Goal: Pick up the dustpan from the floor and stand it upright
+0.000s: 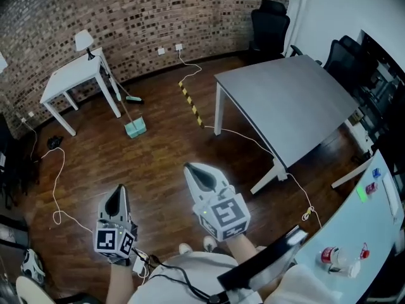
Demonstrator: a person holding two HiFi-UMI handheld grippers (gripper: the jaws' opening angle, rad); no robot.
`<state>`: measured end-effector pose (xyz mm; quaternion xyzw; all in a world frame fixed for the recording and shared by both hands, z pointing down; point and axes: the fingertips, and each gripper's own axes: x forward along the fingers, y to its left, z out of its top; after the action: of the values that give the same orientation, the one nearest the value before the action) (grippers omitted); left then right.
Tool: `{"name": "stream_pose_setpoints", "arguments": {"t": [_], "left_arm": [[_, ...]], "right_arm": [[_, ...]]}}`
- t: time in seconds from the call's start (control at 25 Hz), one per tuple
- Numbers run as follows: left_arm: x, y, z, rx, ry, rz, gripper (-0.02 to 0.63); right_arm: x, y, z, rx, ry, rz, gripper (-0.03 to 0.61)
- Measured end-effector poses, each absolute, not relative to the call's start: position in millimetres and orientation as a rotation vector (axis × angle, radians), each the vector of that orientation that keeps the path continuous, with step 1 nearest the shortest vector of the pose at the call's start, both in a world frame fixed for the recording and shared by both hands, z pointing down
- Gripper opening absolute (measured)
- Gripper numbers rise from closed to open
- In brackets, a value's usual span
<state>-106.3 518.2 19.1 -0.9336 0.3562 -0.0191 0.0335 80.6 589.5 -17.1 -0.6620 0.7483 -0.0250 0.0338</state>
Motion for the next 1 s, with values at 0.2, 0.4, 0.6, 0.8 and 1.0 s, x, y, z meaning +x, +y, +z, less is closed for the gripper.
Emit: {"name": "stream_pose_setpoints", "arguments": {"t": [0.2, 0.4, 0.6, 0.8, 1.0], "left_arm": [[-110.7, 523.9, 8.7, -2.854, 1.041, -0.045, -0.005], [-117.9, 515.3, 4.0, -2.843, 1.050, -0.021, -0.005], [-127.1, 508.2, 1.4, -2.832, 1.081, -0.002, -0.005], [-128.1, 500.0, -1.5, -2.818, 1.092, 0.009, -0.005], [-124.9, 495.1, -3.4, -2.809, 1.081, 0.002, -0.005]], "right_arm": [[68.0, 589.1, -22.6, -2.042, 2.276, -0.073, -0.014], [50.1, 577.8, -31.8, -1.993, 2.307, 0.008, -0.014], [40.8, 567.5, -31.8, -2.003, 2.351, 0.026, -0.015], [35.9, 558.3, -30.7, -1.974, 2.372, 0.037, -0.015], [34.4, 552.4, -30.1, -1.968, 2.385, 0.041, -0.015]]}}
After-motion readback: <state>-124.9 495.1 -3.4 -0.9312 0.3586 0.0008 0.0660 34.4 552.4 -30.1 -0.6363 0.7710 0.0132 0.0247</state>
